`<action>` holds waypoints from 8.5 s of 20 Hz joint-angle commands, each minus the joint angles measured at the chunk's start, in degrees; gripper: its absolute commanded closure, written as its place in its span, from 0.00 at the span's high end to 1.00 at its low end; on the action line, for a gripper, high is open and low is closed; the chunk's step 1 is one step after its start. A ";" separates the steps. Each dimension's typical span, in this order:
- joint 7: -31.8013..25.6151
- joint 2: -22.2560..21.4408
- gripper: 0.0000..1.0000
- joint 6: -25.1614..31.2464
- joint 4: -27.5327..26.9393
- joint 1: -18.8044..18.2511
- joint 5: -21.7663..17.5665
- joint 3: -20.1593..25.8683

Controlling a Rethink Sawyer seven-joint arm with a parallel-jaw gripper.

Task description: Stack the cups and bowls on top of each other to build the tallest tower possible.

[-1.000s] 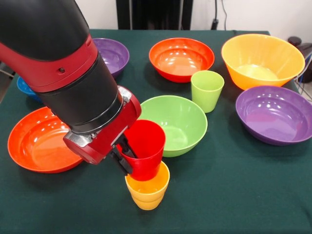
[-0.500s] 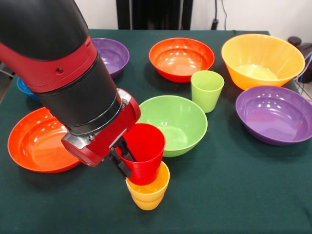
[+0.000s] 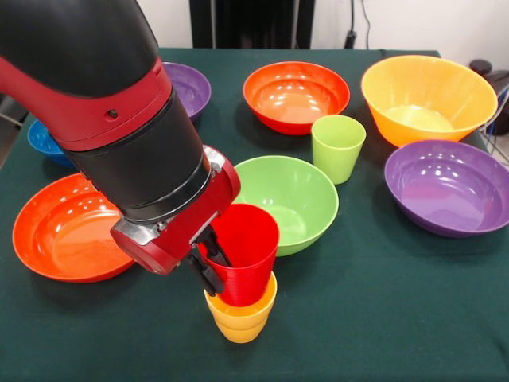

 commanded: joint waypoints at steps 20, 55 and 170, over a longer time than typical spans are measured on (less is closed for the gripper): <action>11.64 2.47 1.00 -1.37 0.49 1.95 -0.82 -1.22; 20.06 -15.32 1.00 10.12 1.33 2.03 4.00 -4.08; 6.69 -10.81 1.00 -30.77 54.88 -42.31 -13.90 5.05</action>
